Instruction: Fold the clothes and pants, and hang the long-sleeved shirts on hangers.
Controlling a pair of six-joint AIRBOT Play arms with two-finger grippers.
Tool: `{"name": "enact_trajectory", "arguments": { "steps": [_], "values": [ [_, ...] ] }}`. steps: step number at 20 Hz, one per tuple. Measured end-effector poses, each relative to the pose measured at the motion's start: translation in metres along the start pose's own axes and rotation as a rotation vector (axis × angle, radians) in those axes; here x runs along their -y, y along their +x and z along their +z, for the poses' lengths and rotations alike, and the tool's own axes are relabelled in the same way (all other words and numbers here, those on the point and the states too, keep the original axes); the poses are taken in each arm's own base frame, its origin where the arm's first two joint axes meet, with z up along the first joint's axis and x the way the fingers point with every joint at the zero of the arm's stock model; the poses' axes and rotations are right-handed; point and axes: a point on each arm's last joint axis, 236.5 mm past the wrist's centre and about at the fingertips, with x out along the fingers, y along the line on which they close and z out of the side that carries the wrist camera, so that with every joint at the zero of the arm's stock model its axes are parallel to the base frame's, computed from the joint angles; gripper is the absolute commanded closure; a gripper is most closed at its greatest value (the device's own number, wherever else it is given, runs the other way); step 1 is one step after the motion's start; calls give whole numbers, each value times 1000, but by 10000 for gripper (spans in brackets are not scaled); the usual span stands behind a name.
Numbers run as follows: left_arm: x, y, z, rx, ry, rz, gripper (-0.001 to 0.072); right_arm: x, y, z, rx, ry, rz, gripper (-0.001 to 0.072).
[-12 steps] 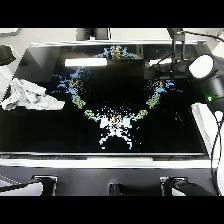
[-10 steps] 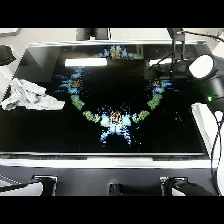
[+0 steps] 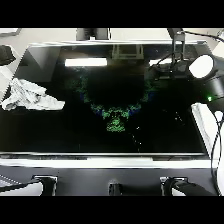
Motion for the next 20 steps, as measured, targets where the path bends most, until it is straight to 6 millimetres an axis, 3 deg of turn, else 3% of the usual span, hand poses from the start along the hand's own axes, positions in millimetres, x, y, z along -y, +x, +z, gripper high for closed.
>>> {"name": "enact_trajectory", "arguments": {
  "steps": [8, 11, 12, 13, 14, 17, 20],
  "values": [
    [2, 0, 22, 92, -15, -6, 685, -2, 0, 3, 11, 6, 9, 673],
    [3, 0, 24, 99, -53, -16, 357, -3, 0, 5, 21, 12, 14, 658],
    [-2, 3, 19, 79, -79, -5, 212, -4, 0, 4, 18, 18, 17, 556],
    [-14, 8, 7, 34, -112, 32, 13, -5, 0, 3, 11, 22, 19, 420],
    [-31, 17, -7, -19, -146, 82, -13, -5, 0, -1, -4, 26, 23, 362],
    [-94, 50, -67, -200, -281, 232, -13, -7, 2, -15, -64, 36, 33, 362],
    [-140, 88, -116, -318, -374, 307, -13, -10, 3, -32, -136, 43, 45, 361]
  ]
}}
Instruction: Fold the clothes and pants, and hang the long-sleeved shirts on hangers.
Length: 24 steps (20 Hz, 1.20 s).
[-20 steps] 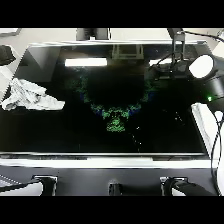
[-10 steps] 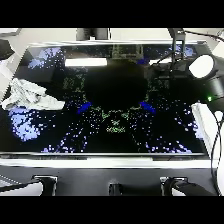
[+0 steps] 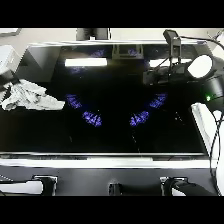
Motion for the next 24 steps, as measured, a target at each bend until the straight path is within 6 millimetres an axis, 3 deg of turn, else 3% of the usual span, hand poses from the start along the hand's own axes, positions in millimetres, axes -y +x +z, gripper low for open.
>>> {"name": "enact_trajectory", "arguments": {
  "steps": [2, 5, 10, 11, 13, 15, 20, 24],
  "values": [
    [-18, 38, -2, -34, -33, 33, -13, 0, 1, -8, -34, 5, 4, 361],
    [-28, 93, -3, -56, -54, 48, -13, -1, 2, -15, -65, 5, 8, 361],
    [-34, 157, -7, -66, -70, 47, -13, -1, 2, -17, -75, 25, 9, 362],
    [-32, 166, -7, -60, -74, 40, 24, -1, 2, -17, -73, 33, 8, 362],
    [-26, 180, -6, -50, -94, 10, 349, -1, 2, -15, -67, 41, 7, 361],
    [-19, 189, -6, -46, -117, -21, 687, -1, 3, -13, -56, 51, 6, 361],
    [0, 184, 0, -47, -129, -94, 693, -2, 3, -11, -51, 73, 10, 361],
    [38, 141, -1, -110, -56, -141, 694, -6, -1, -12, -50, 80, 22, 362]
  ]
}}
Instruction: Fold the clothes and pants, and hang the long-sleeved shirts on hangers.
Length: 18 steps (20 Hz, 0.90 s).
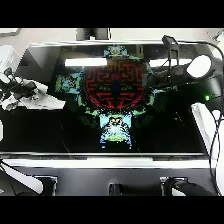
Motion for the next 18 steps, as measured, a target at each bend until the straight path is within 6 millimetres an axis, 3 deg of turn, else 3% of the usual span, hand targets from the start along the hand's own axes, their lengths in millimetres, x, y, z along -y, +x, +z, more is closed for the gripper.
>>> {"name": "enact_trajectory", "arguments": {
  "steps": [3, 5, 7, 9, 11, 15, 18],
  "values": [
    [73, -41, -27, -62, 113, -84, 694, -9, -14, 5, 34, -5, 18, 362],
    [141, -69, -58, -94, 206, -183, 694, -16, -29, 7, 65, -13, 25, 362],
    [209, -92, -105, -151, 298, -279, 693, -25, -48, 8, 96, -28, 34, 362],
    [273, -111, -167, -232, 401, -363, 693, -33, -69, 7, 124, -47, 39, 368],
    [325, -124, -237, -317, 508, -421, 693, -42, -90, 2, 141, -65, 45, 369],
    [388, -130, -369, -460, 670, -471, 693, -53, -125, -13, 159, -103, 40, 369],
    [409, -112, -447, -544, 712, -455, 688, -56, -145, -27, 157, -128, 22, 368]
  ]
}}
